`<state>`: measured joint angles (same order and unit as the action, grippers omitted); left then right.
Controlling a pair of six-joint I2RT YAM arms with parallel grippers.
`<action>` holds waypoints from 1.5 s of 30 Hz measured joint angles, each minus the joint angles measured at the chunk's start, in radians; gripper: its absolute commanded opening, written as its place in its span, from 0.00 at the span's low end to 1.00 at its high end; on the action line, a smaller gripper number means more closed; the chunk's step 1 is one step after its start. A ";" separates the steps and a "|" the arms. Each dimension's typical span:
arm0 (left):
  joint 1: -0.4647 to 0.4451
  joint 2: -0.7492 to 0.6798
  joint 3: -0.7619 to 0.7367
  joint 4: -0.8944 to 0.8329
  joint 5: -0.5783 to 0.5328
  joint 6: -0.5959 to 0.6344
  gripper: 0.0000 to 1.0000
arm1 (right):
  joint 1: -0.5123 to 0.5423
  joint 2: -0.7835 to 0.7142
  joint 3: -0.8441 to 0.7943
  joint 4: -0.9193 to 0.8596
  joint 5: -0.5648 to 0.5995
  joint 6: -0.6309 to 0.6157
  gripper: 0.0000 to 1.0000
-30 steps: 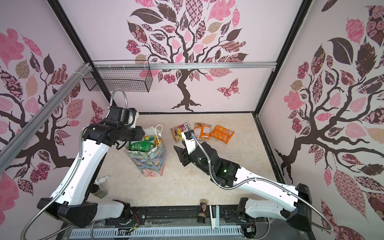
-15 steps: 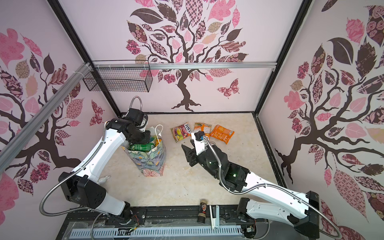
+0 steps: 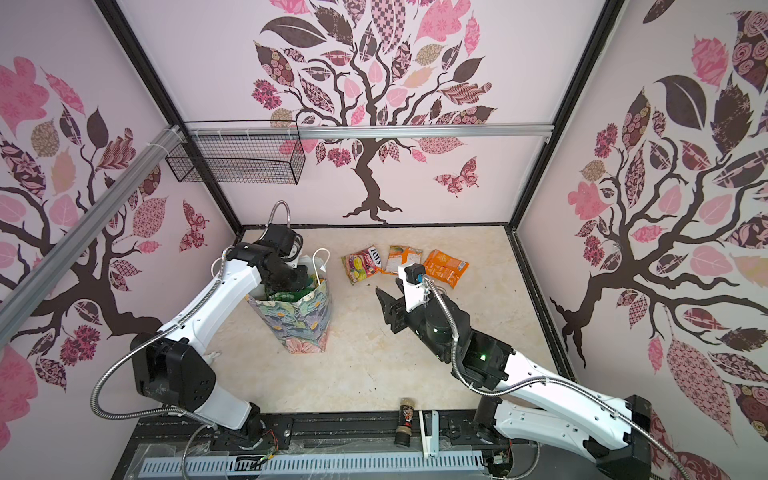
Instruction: Place the snacks into the paper bag
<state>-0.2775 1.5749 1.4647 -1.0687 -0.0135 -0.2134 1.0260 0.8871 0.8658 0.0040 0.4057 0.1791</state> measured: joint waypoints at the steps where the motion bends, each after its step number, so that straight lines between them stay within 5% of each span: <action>1: 0.000 0.000 0.000 0.002 0.000 0.000 0.20 | 0.000 0.000 0.000 -0.001 0.002 0.000 0.59; 7: 0.000 -0.045 0.000 0.007 -0.003 0.002 0.24 | -0.003 0.011 0.000 -0.002 0.006 -0.003 0.61; 13: 0.000 -0.242 0.002 0.026 -0.092 0.002 0.60 | -0.035 0.043 0.000 -0.010 0.002 -0.002 0.66; 17: 0.013 -0.418 0.005 0.037 -0.168 -0.003 0.75 | -0.076 0.070 0.000 -0.032 -0.014 0.002 0.79; 21: 0.092 -0.533 0.019 0.026 -0.183 -0.008 0.77 | -0.124 0.113 0.011 -0.086 -0.035 -0.009 0.99; 25: 0.226 -0.611 0.010 0.003 -0.177 -0.011 0.81 | -0.149 0.171 0.051 -0.158 -0.039 -0.037 1.00; 30: 0.272 -0.702 -0.086 0.014 -0.179 -0.024 0.94 | -0.199 0.265 0.146 -0.232 -0.058 -0.071 0.99; 45: 0.311 -0.698 -0.253 0.124 -0.137 -0.045 0.89 | -0.509 0.547 0.308 -0.306 -0.112 -0.121 0.96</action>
<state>0.0334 0.8764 1.2114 -0.9443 -0.1501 -0.2581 0.5175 1.4345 1.1736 -0.3019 0.2939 0.0578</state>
